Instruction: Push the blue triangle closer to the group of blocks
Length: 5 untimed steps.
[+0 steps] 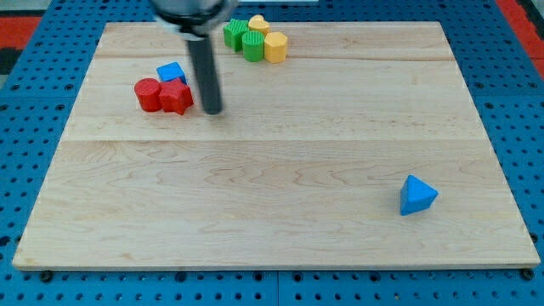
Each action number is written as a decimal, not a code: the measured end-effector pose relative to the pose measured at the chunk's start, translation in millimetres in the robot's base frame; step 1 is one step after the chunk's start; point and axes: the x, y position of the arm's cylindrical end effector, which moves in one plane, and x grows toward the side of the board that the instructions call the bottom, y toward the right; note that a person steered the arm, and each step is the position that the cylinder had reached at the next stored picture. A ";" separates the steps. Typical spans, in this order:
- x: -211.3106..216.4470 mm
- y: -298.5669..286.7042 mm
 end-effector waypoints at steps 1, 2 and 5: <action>19.7 129.1; 42.3 255.3; 203.1 390.5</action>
